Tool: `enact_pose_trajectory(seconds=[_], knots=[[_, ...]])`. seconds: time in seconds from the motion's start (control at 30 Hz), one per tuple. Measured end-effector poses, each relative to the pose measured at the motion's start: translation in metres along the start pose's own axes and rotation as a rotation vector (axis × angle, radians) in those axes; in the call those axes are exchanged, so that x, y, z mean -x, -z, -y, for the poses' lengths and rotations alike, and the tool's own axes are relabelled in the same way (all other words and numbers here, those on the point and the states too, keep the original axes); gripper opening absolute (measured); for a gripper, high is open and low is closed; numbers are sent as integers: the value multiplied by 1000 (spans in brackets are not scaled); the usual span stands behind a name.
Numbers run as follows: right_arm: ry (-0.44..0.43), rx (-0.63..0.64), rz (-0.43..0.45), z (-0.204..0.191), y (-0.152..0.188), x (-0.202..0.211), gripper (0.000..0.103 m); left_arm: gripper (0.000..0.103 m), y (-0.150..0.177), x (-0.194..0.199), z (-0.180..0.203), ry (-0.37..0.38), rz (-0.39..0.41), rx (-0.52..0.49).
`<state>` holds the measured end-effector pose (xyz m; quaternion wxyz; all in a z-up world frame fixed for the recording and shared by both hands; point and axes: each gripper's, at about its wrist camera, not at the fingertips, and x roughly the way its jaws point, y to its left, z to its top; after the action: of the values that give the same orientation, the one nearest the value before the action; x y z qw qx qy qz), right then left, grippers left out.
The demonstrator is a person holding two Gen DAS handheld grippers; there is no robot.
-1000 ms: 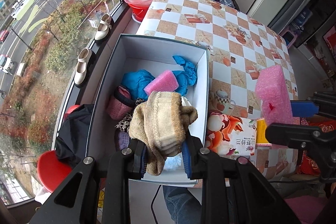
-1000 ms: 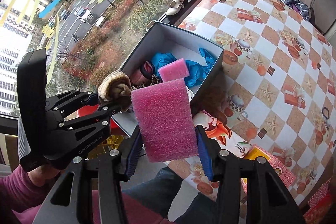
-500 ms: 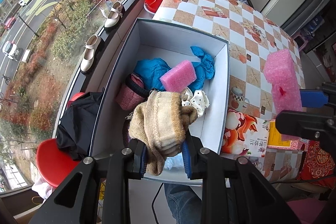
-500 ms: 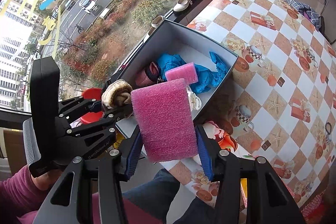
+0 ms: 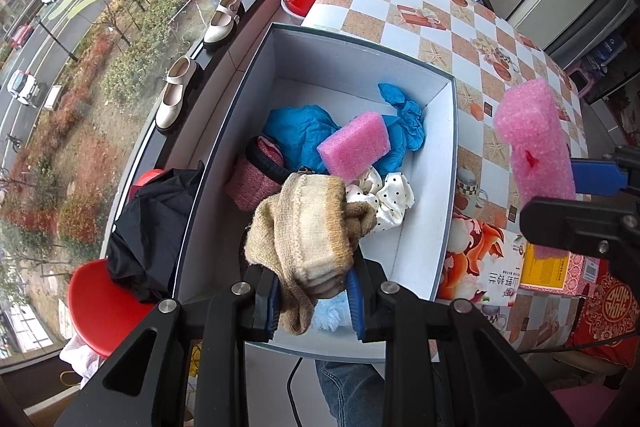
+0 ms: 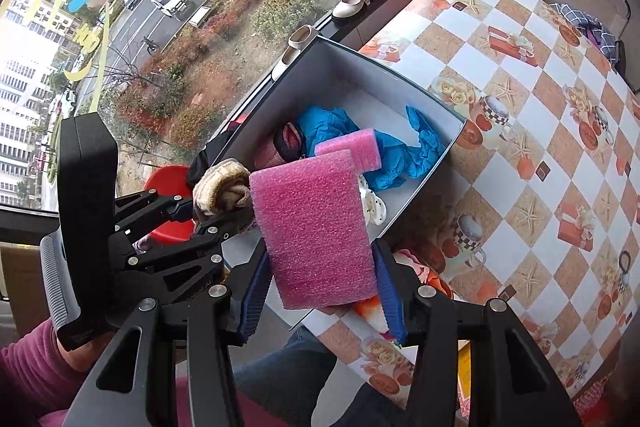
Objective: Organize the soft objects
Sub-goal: 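Lower both held items down into the white box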
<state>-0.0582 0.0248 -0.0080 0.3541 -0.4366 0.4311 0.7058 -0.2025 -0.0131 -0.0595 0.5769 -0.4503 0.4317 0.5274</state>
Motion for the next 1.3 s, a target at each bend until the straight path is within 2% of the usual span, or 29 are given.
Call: enact_pose_trajectory(seconds=[0.77, 1.3], knots=[[49, -12, -67, 14, -47, -53, 51, 30, -24, -50, -13, -24, -57, 65], [68, -30, -88, 24, -52, -70, 51, 30, -28, -61, -10, -19, -76, 64]])
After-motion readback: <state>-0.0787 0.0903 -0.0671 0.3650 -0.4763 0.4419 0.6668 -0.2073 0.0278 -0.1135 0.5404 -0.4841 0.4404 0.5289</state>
